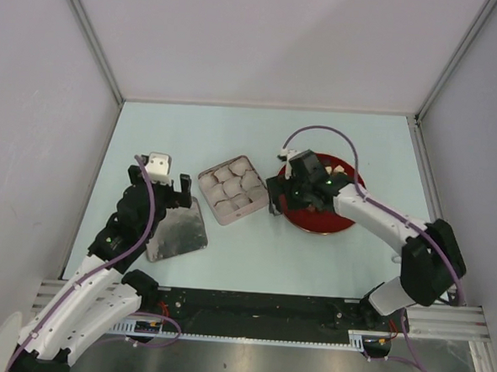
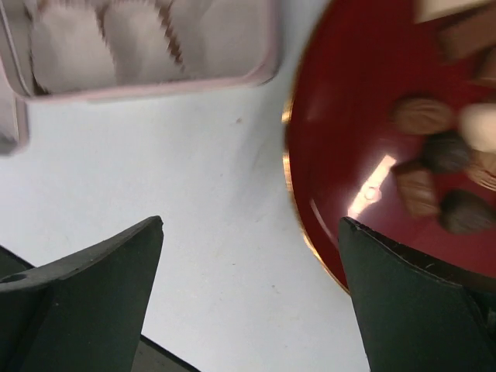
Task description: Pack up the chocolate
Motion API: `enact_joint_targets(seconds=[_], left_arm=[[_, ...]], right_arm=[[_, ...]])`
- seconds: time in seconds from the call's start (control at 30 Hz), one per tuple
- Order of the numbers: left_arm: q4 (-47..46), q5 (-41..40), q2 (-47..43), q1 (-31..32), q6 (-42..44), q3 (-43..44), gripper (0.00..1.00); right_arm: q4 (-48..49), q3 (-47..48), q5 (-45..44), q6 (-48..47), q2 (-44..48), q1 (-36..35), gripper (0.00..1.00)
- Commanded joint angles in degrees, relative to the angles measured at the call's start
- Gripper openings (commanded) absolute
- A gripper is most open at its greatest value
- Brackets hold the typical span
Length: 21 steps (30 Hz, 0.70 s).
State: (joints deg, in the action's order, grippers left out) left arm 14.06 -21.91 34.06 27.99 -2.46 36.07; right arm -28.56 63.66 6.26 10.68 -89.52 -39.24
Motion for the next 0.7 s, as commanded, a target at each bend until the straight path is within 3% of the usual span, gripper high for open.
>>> enact_joint_targets(seconds=[0.0,0.17,0.4,0.6,0.67], left_arm=[[-2.2,-0.9,-0.7,0.8,1.3,-0.6,1.0],[-2.3,-1.1,-1.4,1.8,1.4,-0.7,1.0],[-2.6,-1.8,-2.3,3.2,1.6,-1.0,1.0],[-2.9,-2.4,-3.0,4.5,1.6,-1.3,1.0],[-2.9,-2.6,-2.8,4.9,1.7,-1.3,1.0]], right_arm=[[-1.1,0.7,-11.9,8.9,8.6,4.1,1.0],[-10.4,0.5,-25.7,20.2,15.1,13.6,0.99],[-20.1,-5.1,-29.8,32.4,19.6,29.9,1.0],[-21.8,-9.8,-31.6,38.1,22.8,45.4,1.0],[-21.6,-11.6,-32.3,39.4,23.3,49.3,0.95]])
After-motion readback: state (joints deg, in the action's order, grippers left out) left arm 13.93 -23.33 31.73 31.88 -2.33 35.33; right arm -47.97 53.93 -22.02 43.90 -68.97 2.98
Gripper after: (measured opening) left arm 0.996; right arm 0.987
